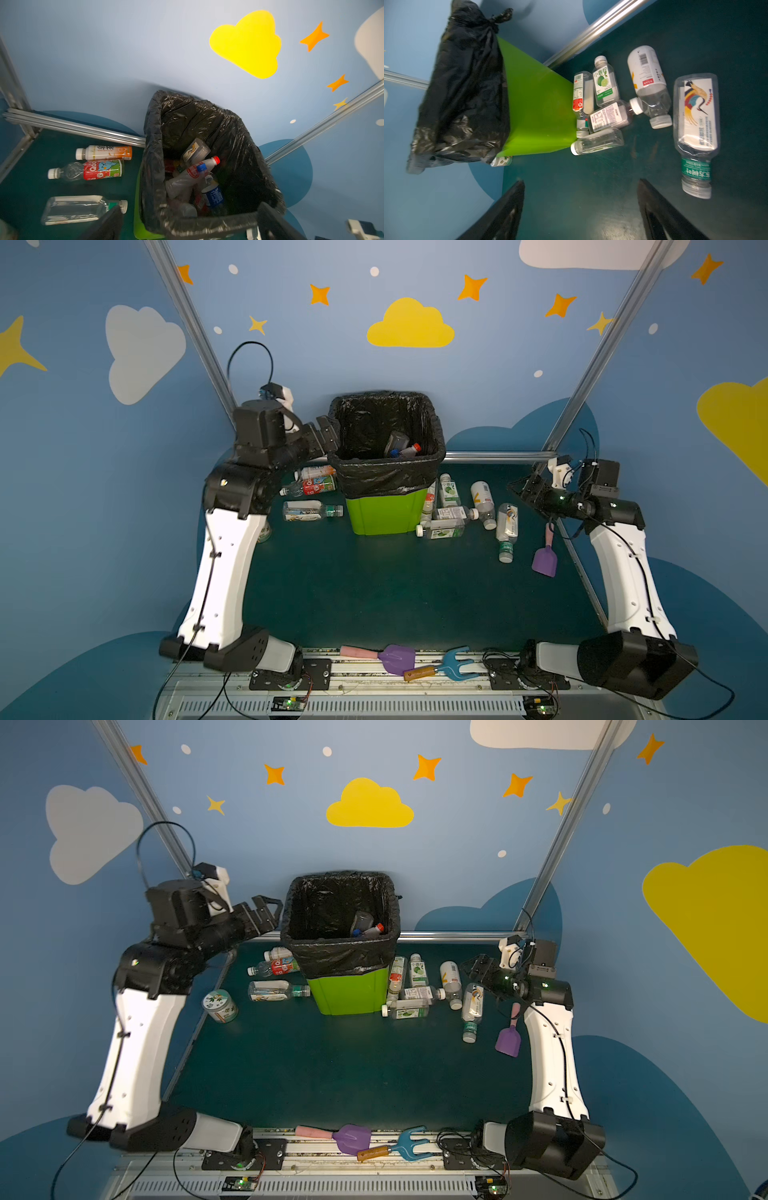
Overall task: Throw the plastic bottles in the bin
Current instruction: 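Lower the left arm back while the right gripper descends onto the crane-label bottle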
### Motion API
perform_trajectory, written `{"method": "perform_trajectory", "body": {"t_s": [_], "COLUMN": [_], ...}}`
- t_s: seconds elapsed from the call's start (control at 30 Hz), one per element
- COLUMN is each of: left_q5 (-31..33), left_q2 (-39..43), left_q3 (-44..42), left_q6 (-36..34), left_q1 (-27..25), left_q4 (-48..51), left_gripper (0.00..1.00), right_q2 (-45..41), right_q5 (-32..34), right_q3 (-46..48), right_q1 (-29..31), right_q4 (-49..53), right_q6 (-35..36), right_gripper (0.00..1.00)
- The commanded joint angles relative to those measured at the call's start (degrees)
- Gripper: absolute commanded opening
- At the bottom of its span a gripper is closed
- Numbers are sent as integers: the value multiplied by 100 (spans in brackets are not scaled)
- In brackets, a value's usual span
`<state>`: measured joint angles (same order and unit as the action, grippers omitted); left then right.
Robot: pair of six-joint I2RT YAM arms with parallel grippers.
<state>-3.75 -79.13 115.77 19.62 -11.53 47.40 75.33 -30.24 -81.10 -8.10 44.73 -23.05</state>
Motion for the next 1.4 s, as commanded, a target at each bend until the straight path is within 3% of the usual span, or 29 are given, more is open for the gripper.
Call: {"method": "perform_trajectory", "body": {"t_s": [0.0,0.13,0.33,0.47,0.57,1.1,1.37], "left_q5": [475,498,-20,89,202,110,182], "left_q2": [318,1287,2565,3063,3193,2790,2746], "left_q3": [-915,-2680,-5952,-7310,-7637,-7351,-7323], "left_q6": [-267,52,1550,2077,2088,1816,1843], "left_q1": [15,17,-76,-138,-134,-139,-140], "left_q4": [565,336,-972,-1563,-1606,-1534,-1527], "left_gripper": [100,100,100,100,100,100,100], "right_q2": [250,575,1027,1519,1910,3497,3847], "right_q5": [778,1273,1711,1850,1949,2184,2018], "right_q3": [15,167,389,245,63,-919,-1102], "right_q1": [-17,-22,-35,-41,-46,-73,-66], "right_q4": [507,662,456,399,389,336,357], "right_q6": [343,544,604,627,610,531,542], "right_gripper": [83,83,84,84,84,83,83]}}
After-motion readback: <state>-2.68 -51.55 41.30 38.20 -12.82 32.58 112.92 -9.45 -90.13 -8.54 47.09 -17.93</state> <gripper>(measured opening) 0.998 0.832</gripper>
